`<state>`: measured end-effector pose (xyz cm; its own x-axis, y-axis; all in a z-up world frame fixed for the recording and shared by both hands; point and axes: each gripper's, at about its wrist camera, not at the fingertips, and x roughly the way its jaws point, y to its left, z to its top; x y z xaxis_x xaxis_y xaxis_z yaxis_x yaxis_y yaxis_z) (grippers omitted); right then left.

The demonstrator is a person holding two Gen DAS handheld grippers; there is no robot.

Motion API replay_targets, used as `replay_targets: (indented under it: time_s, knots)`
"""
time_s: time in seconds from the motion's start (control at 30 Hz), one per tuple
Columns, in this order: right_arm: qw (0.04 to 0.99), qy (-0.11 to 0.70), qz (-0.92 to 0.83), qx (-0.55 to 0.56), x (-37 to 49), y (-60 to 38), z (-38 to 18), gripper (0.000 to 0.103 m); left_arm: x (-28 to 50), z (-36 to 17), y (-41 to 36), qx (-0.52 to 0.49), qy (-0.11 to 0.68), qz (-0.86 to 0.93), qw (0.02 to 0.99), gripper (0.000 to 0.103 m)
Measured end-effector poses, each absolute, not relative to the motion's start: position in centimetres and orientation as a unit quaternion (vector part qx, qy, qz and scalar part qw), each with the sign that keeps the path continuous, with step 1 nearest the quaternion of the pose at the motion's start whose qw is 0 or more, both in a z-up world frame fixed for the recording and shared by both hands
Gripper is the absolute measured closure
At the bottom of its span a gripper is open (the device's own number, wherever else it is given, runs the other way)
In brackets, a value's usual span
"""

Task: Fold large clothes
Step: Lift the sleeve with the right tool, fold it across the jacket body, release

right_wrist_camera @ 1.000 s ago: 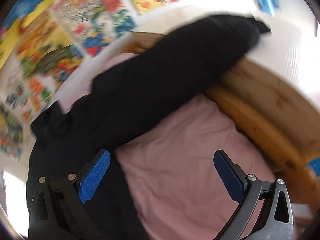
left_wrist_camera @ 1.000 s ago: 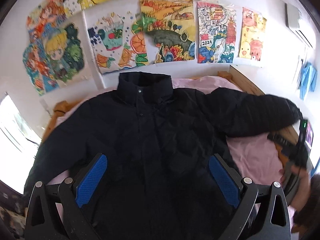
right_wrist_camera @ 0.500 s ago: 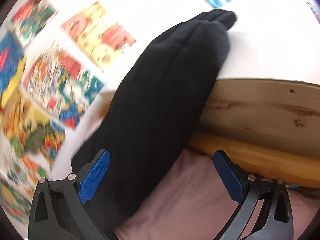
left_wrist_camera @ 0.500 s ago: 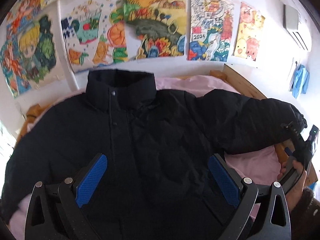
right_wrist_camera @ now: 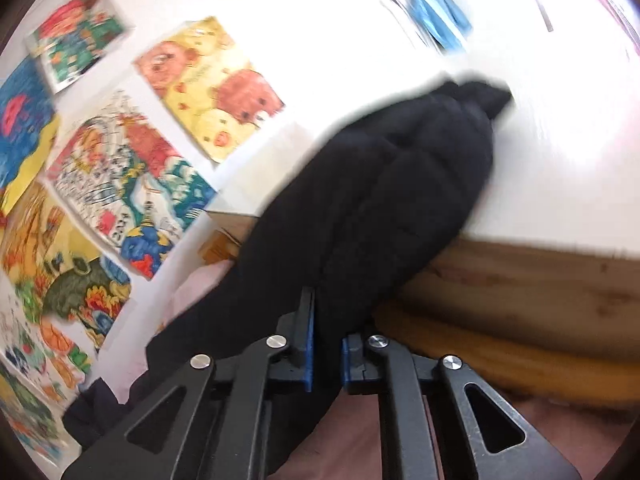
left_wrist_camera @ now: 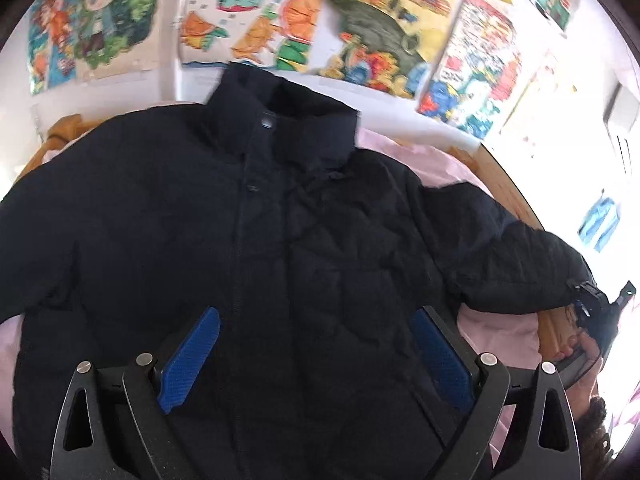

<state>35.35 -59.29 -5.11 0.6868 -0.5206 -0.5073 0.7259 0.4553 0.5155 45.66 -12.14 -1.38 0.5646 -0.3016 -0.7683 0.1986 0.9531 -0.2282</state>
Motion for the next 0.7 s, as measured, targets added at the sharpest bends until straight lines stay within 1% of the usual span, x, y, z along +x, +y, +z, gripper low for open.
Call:
replay_targets:
  time_s: [0.13, 0.23, 0.37, 0.43, 0.5, 0.6, 0.67, 0.7]
  knots:
    - [0.867, 0.113, -0.371, 0.312, 37.0, -57.7, -1.0, 0.096, 45.8, -0.7, -8.9, -0.090, 0.437, -0.126, 0.886, 0.005]
    - [0.896, 0.090, -0.362, 0.239, 38.9, -54.6, 2.5, 0.097, 45.7, 0.1, -6.3, -0.139, 0.418, -0.135, 0.887, 0.005]
    - [0.948, 0.051, -0.305, 0.080, 42.7, -46.1, 6.9, 0.097, 45.7, 1.3, -3.4, -0.168, 0.397, -0.133, 0.892, 0.005]
    - [0.965, 0.051, -0.256, -0.014, 45.3, -41.0, 8.0, 0.097, 45.6, 1.9, -1.9, -0.175, 0.385, -0.126, 0.897, 0.005]
    - [0.973, 0.058, -0.180, -0.135, 47.9, -34.2, 7.9, 0.097, 45.4, 2.3, 0.0, -0.189, 0.370, -0.119, 0.902, 0.005]
    - [0.947, 0.101, -0.078, -0.296, 50.6, -25.1, 4.9, 0.097, 45.3, 2.2, 2.7, -0.210, 0.348, -0.104, 0.908, 0.005]
    - [0.928, 0.125, -0.038, -0.348, 51.1, -21.1, 2.4, 0.097, 45.6, 1.4, 4.3, -0.226, 0.343, -0.096, 0.907, 0.005]
    - [0.917, 0.149, -0.013, -0.369, 51.4, -18.8, 0.4, 0.097, 45.9, 0.6, 4.9, -0.237, 0.343, -0.100, 0.904, 0.005]
